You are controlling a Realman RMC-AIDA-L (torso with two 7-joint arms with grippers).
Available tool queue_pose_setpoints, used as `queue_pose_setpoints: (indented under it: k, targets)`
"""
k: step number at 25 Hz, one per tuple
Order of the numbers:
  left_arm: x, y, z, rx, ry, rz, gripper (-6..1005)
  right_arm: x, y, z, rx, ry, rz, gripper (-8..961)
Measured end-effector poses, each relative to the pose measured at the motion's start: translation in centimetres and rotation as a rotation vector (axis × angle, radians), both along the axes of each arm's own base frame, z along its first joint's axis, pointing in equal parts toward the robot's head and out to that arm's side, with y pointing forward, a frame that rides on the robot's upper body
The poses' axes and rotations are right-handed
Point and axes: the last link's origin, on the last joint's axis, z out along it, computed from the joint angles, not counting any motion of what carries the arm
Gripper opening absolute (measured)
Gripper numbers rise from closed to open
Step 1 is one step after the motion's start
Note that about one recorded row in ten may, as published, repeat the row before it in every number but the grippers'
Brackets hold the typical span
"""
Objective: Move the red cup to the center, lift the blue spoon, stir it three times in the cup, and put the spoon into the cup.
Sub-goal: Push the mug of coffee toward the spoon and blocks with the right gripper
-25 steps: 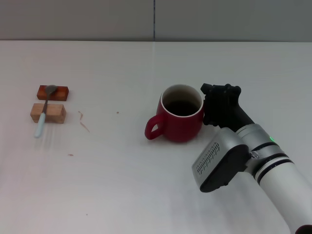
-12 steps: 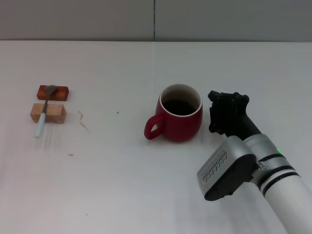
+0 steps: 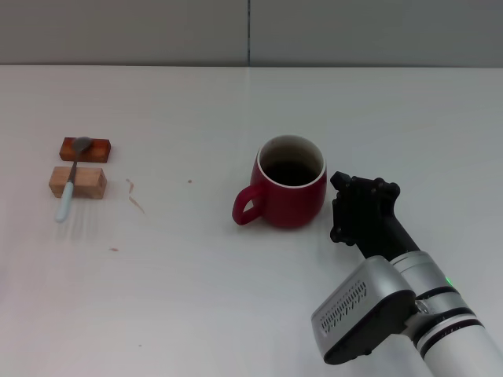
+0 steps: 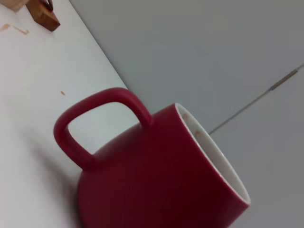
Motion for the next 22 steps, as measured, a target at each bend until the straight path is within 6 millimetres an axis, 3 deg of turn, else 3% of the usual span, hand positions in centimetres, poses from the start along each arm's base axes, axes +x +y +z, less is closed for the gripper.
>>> queue_pose_setpoints:
  k: [10,22]
  targets:
    - [-0.1,-0.3,0.1,0.007,-0.009,0.001,676,-1.0,0.4,-0.5,-0.032,0.004,0.036,16]
    - [-0.1,-0.5,0.2,0.013,-0.019,-0.010,676,-2.0,2.2,-1.1,-0.088,-0.015,0.061,22]
